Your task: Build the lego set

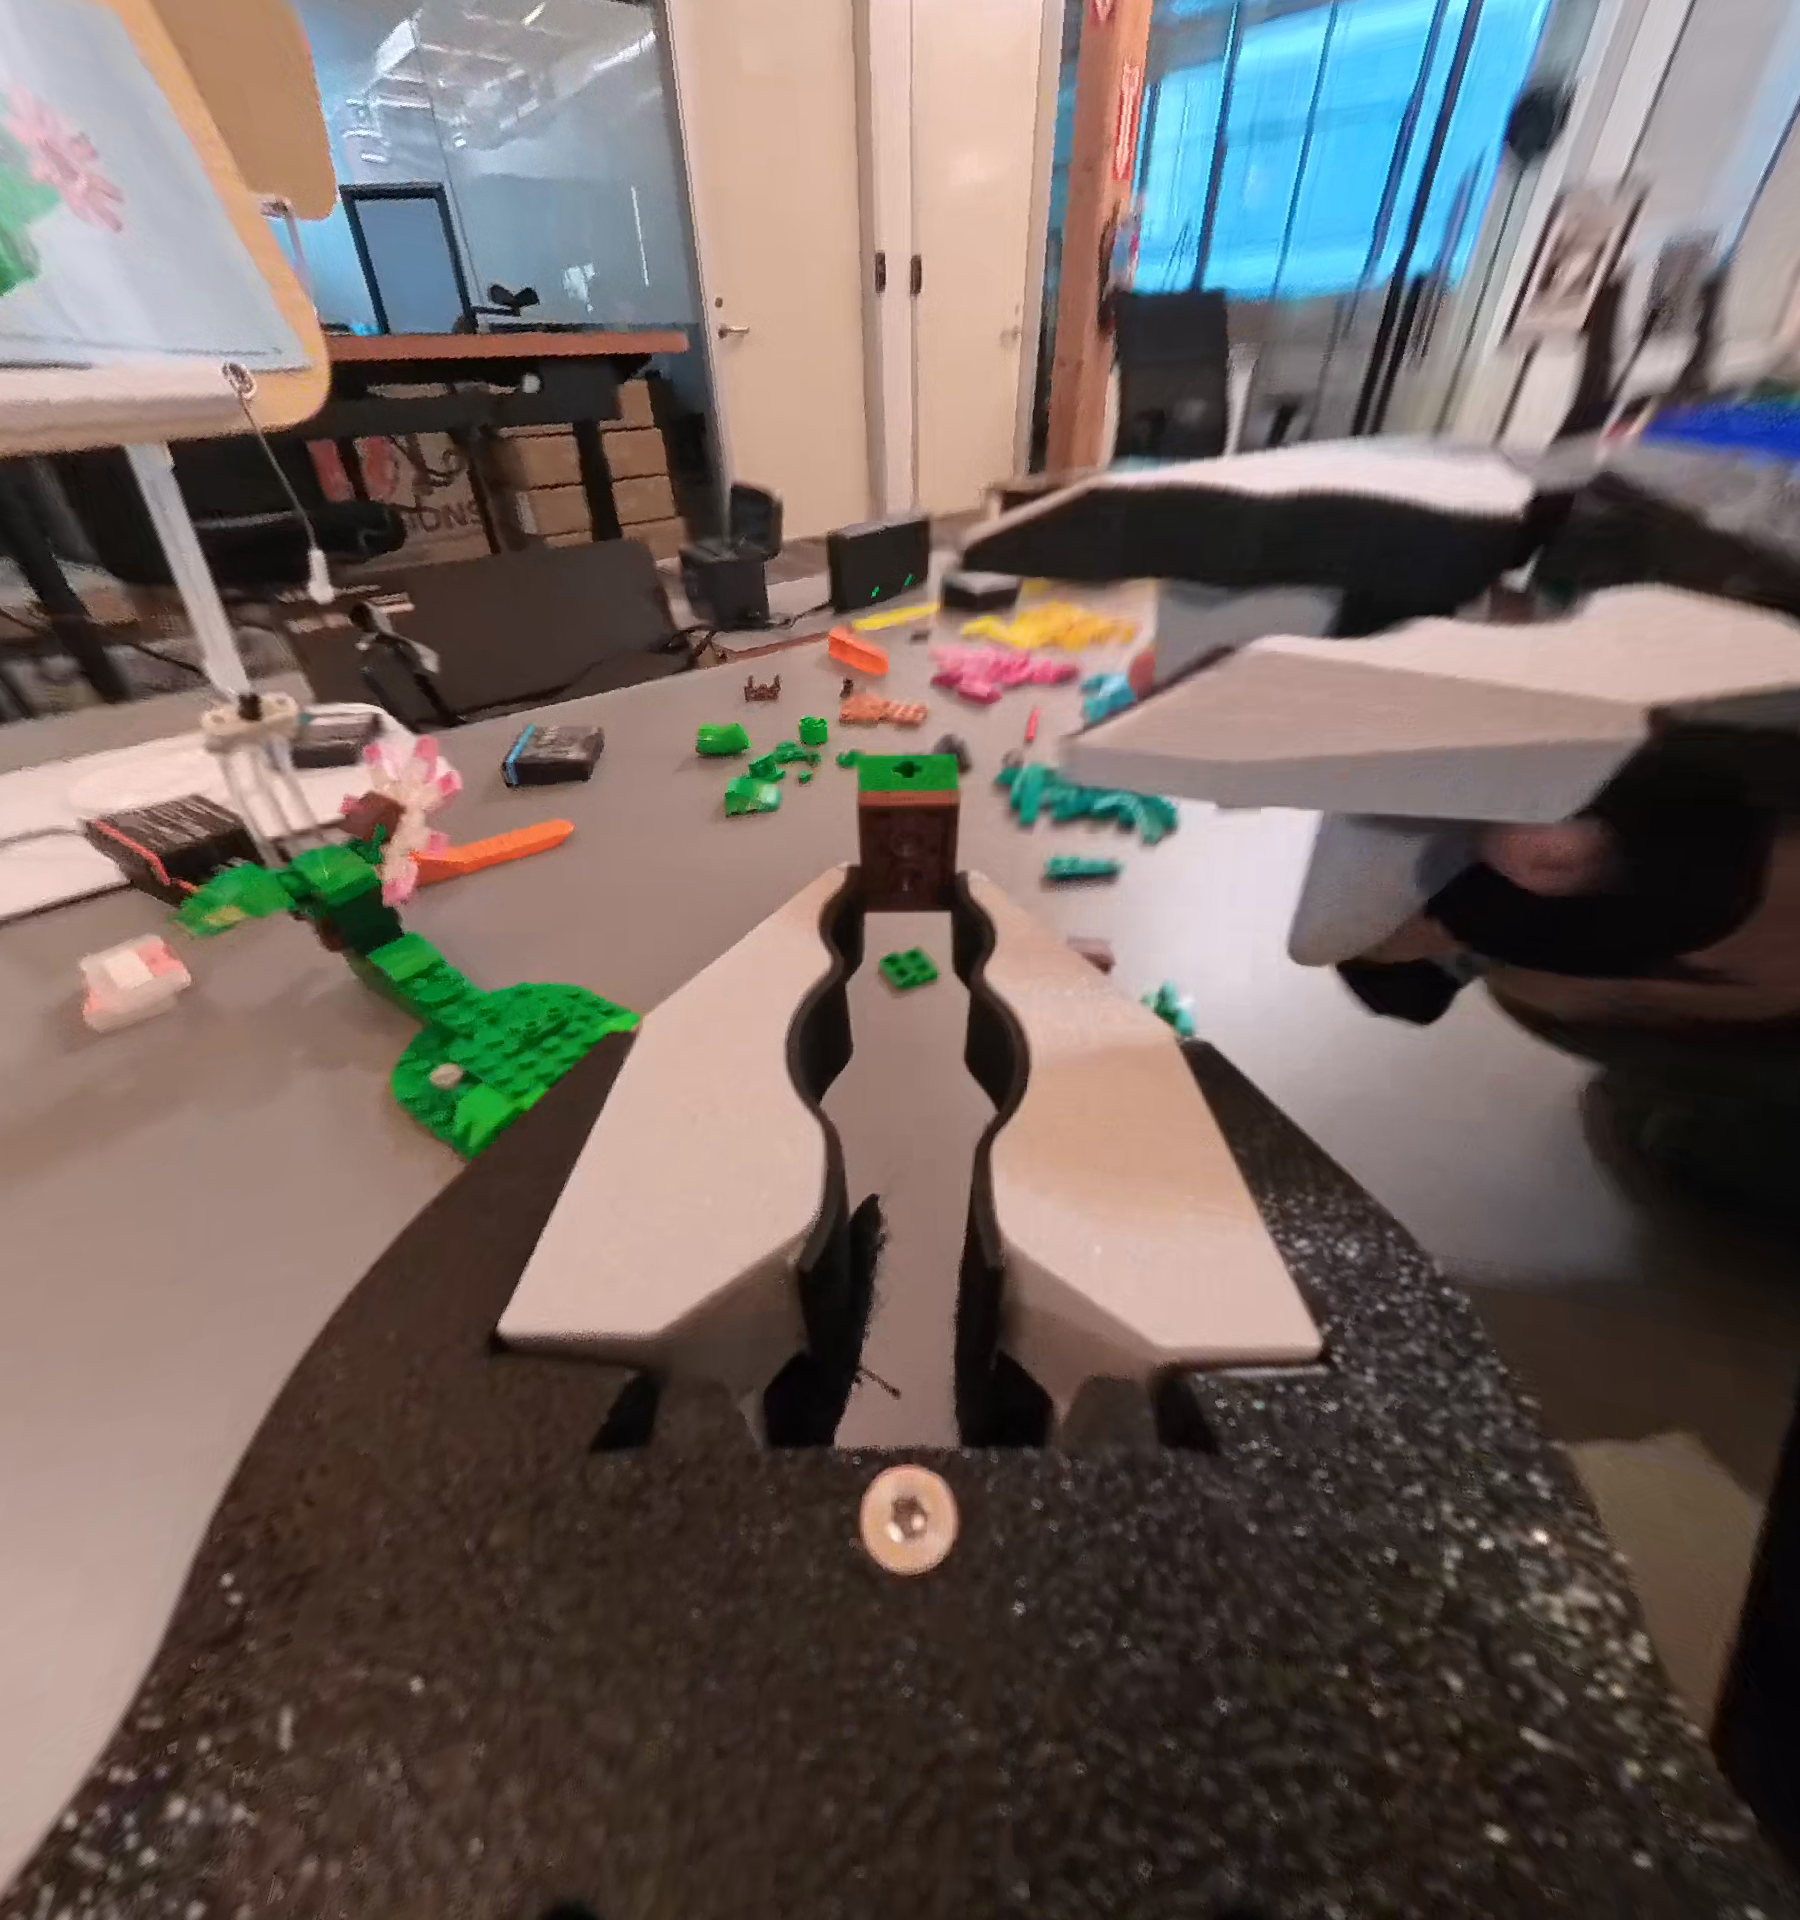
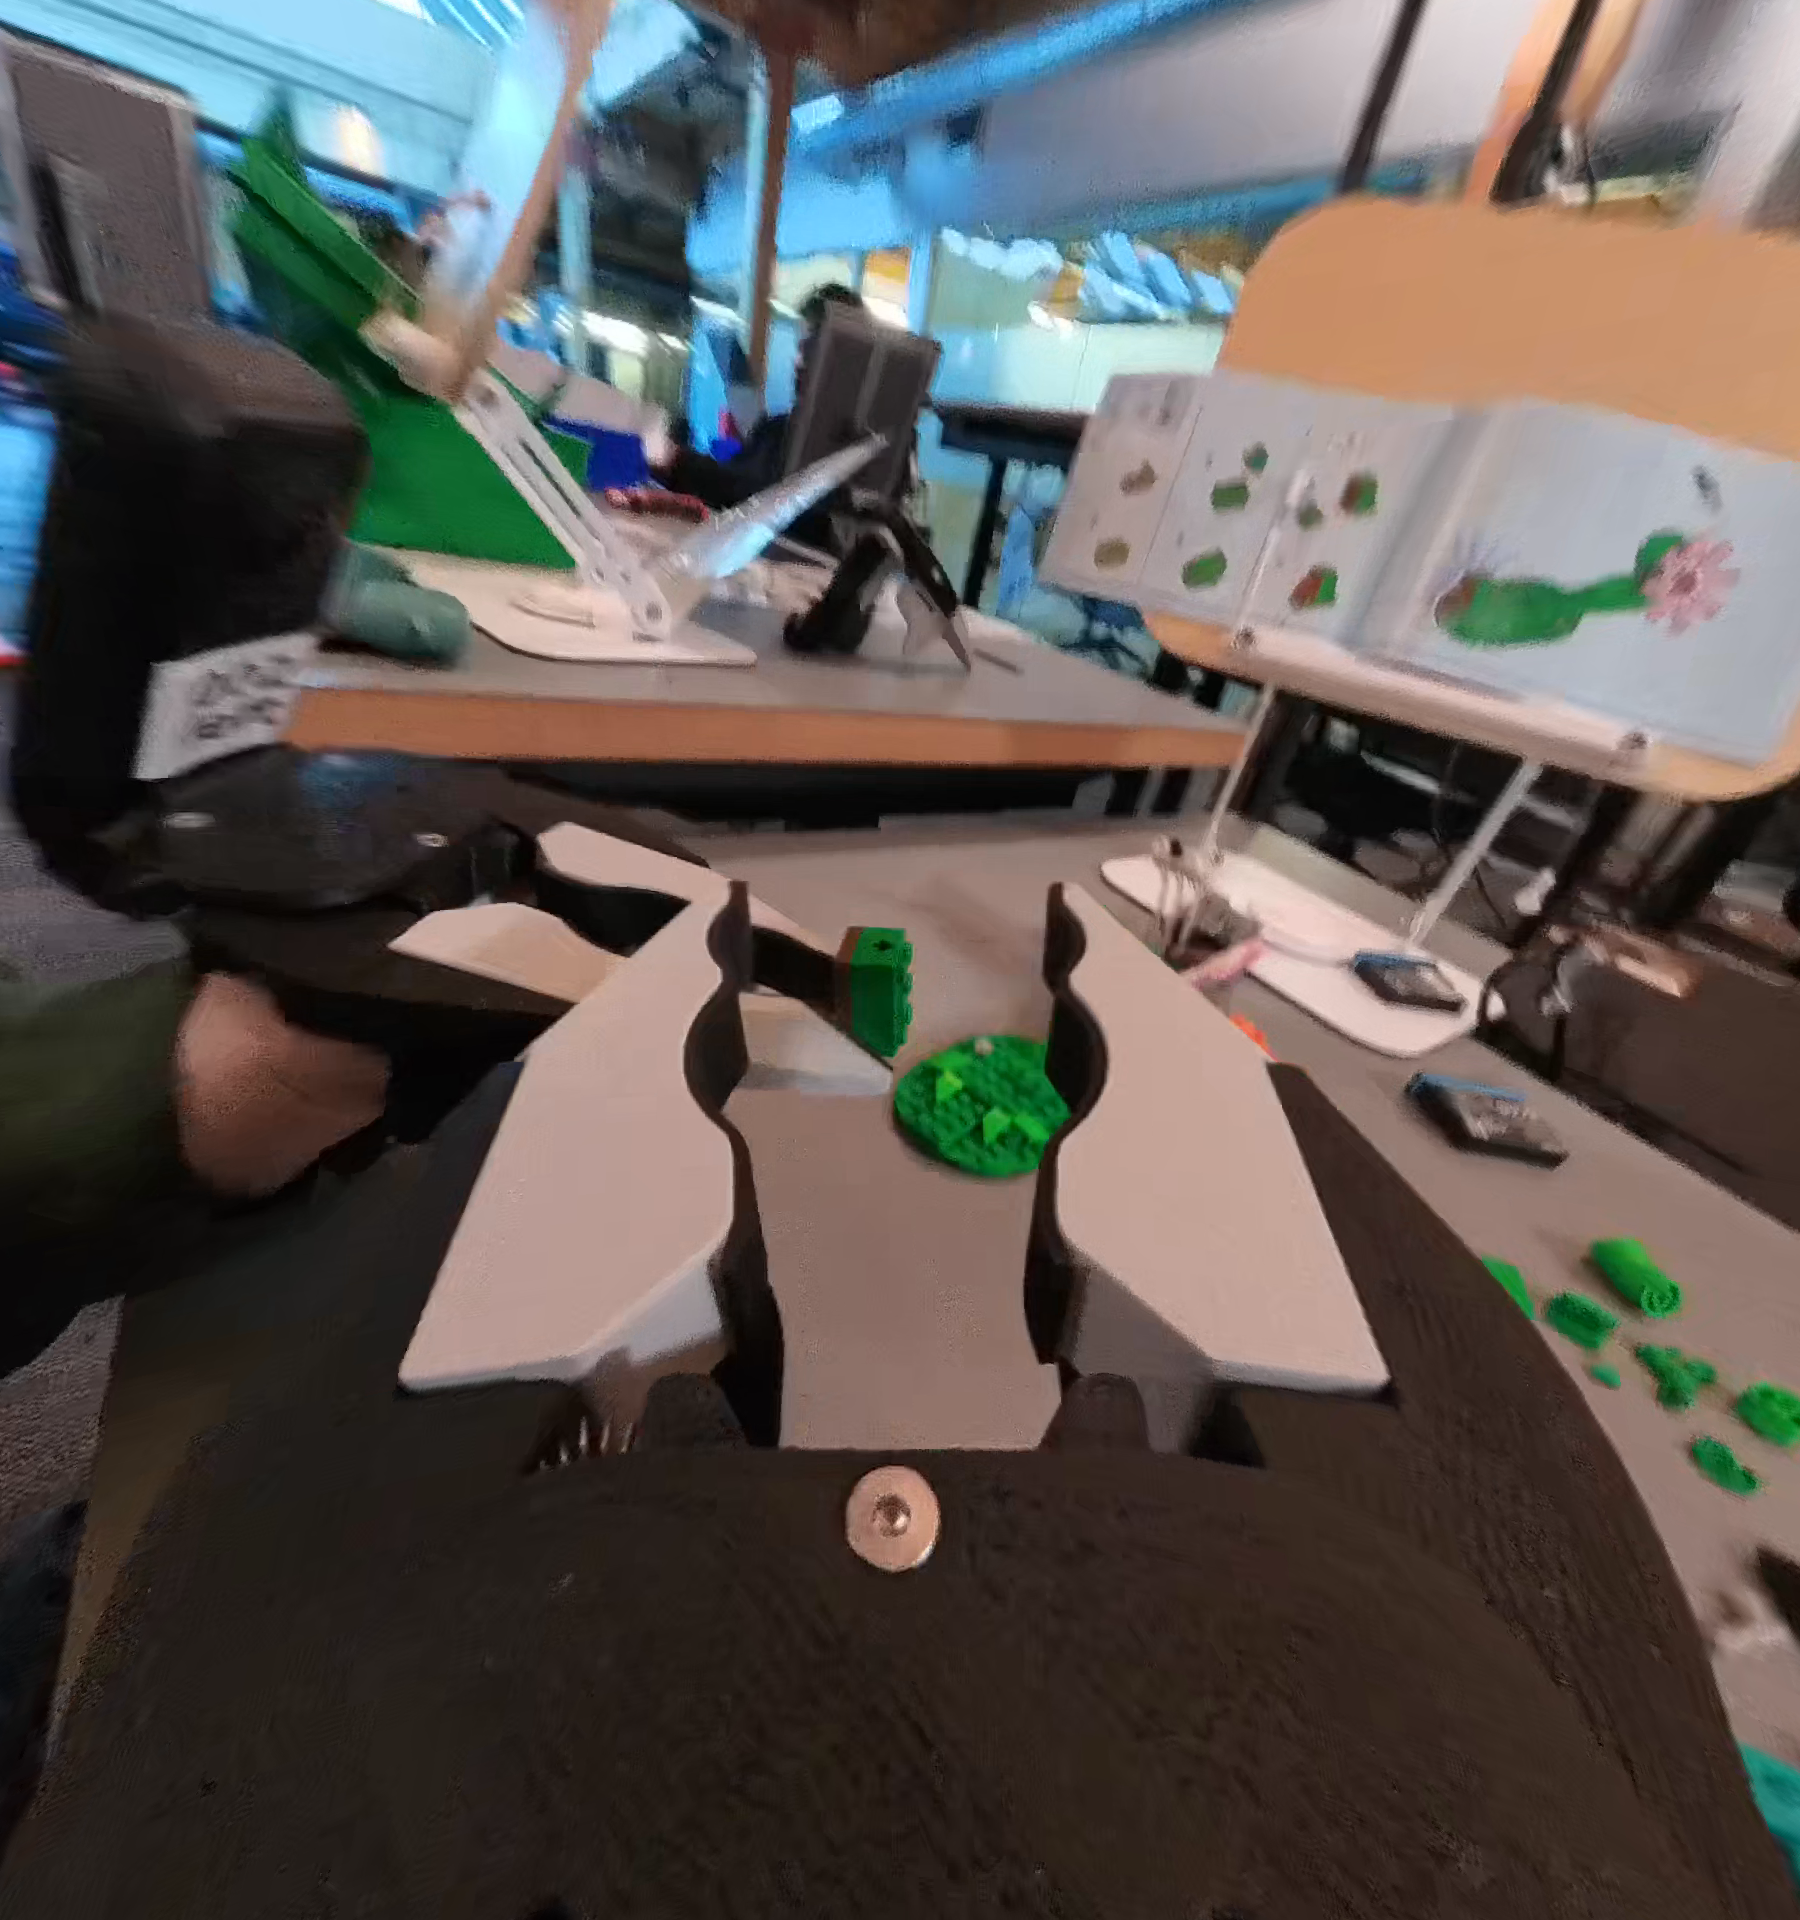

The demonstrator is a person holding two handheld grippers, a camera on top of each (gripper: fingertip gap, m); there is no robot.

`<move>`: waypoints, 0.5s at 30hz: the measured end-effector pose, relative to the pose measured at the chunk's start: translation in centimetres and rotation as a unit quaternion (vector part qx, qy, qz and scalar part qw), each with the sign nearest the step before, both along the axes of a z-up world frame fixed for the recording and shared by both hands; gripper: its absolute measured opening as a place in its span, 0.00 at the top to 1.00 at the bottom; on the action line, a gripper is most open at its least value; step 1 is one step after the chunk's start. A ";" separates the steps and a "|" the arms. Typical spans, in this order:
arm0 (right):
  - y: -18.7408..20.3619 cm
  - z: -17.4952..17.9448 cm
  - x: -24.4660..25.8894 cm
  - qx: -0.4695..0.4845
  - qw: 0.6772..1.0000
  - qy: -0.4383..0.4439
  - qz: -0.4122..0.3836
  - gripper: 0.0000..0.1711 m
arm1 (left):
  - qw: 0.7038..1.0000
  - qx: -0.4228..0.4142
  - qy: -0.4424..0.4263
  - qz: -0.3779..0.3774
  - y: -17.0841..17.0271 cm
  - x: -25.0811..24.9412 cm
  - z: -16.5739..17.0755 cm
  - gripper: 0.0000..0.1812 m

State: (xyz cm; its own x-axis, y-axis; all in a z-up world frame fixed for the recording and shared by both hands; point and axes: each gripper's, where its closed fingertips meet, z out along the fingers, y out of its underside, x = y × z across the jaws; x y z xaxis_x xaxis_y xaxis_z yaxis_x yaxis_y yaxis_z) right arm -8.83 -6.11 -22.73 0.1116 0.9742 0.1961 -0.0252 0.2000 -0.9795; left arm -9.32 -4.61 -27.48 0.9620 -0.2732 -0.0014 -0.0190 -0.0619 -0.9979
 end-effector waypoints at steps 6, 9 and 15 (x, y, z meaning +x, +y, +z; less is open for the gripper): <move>-1.2 1.2 0.9 -0.025 0.991 0.004 0.128 0.79 | 0.935 0.059 -0.300 -0.179 -1.9 0.7 4.2 0.93; -2.1 2.3 1.1 -0.162 0.958 -0.006 0.238 0.83 | 0.915 0.071 -0.315 -0.243 -3.0 1.8 5.1 0.93; -2.7 2.0 1.1 -0.157 0.947 -0.060 0.273 0.87 | 0.925 0.072 -0.250 -0.276 -3.8 3.6 5.3 0.93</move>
